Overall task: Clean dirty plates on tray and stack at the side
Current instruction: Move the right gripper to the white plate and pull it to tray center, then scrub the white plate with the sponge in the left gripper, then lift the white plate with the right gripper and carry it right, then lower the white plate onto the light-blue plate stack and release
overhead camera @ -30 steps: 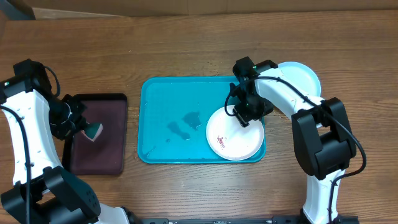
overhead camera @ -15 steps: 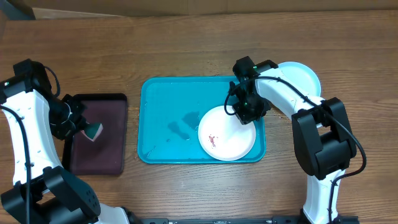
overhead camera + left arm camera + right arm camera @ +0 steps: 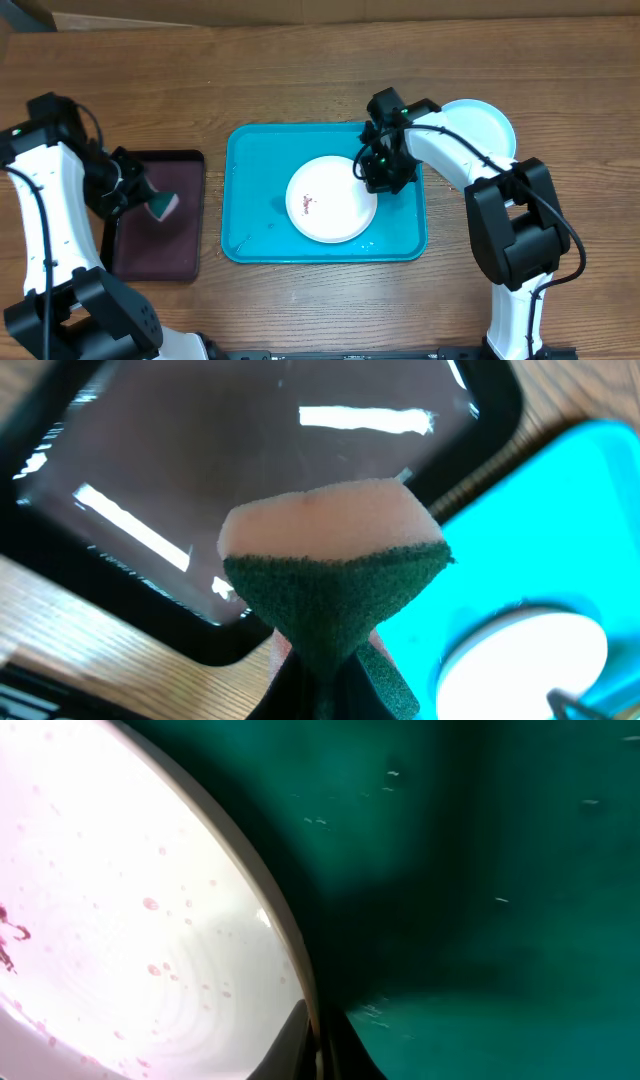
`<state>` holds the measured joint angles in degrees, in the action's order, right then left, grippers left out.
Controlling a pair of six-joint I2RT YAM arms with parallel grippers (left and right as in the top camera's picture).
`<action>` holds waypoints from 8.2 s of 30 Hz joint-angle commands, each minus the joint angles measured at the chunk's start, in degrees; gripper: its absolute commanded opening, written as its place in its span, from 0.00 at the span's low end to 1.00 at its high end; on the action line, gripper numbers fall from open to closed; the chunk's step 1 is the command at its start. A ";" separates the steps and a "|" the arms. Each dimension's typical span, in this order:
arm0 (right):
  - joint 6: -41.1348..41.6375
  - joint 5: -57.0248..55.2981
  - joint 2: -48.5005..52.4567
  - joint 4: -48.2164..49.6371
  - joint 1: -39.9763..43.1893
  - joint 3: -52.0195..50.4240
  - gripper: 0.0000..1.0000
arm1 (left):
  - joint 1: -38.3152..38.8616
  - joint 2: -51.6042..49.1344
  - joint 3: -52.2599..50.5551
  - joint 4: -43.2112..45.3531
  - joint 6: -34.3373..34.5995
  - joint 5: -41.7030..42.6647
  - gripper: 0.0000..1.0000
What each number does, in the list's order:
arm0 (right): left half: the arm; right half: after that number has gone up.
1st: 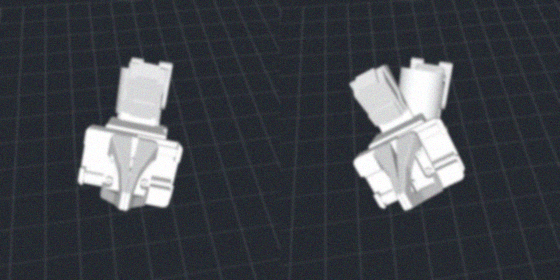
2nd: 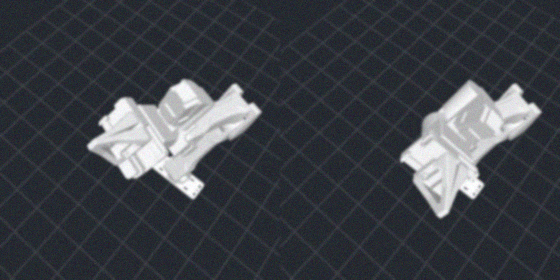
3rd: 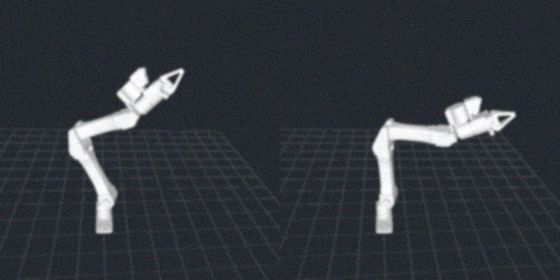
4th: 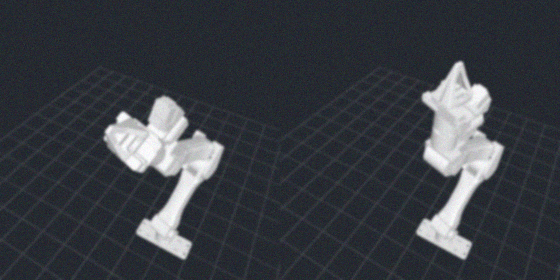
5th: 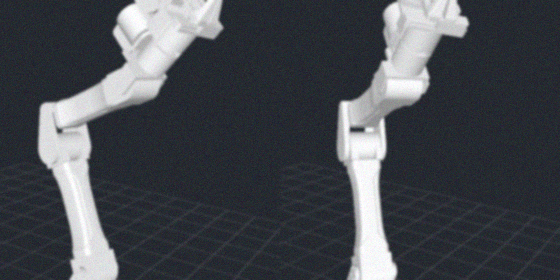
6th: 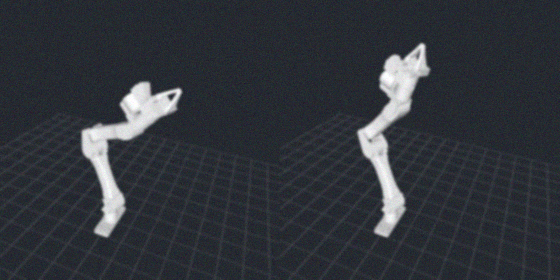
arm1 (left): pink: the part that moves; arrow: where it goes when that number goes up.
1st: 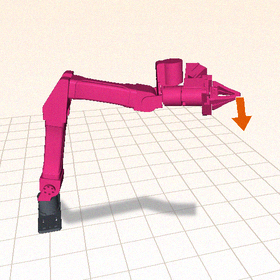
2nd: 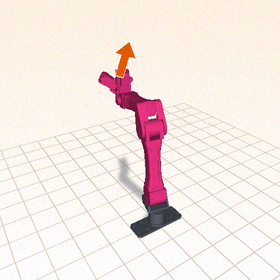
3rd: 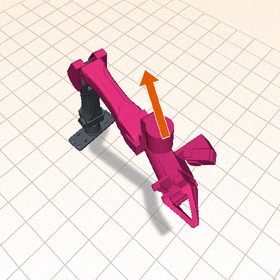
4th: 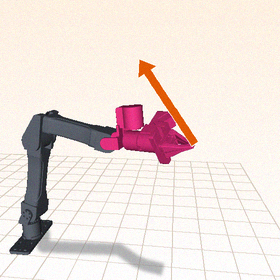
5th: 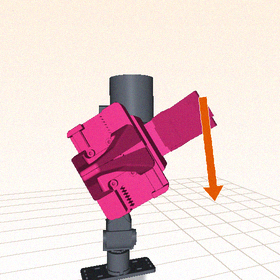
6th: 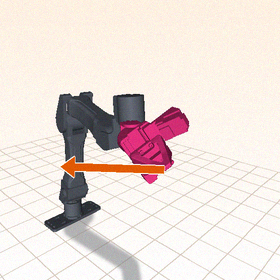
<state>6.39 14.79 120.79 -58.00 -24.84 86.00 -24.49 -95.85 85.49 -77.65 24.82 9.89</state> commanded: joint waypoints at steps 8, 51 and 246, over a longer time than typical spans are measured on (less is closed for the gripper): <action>11.72 0.76 -1.51 12.55 -6.10 -7.54 0.06 | 14.25 -0.09 -0.24 2.47 -8.66 3.65 0.04; 16.37 0.31 -1.51 15.69 -6.21 -8.04 0.04 | 40.79 -1.49 -20.17 40.98 12.94 10.27 0.04; 38.53 -18.53 -13.22 -10.12 29.09 3.10 0.04 | 0.13 4.46 -7.15 1.99 1.95 -5.86 0.04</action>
<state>45.82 -4.21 108.71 -68.62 4.03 88.82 -24.16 -91.09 78.72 -75.64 28.03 4.10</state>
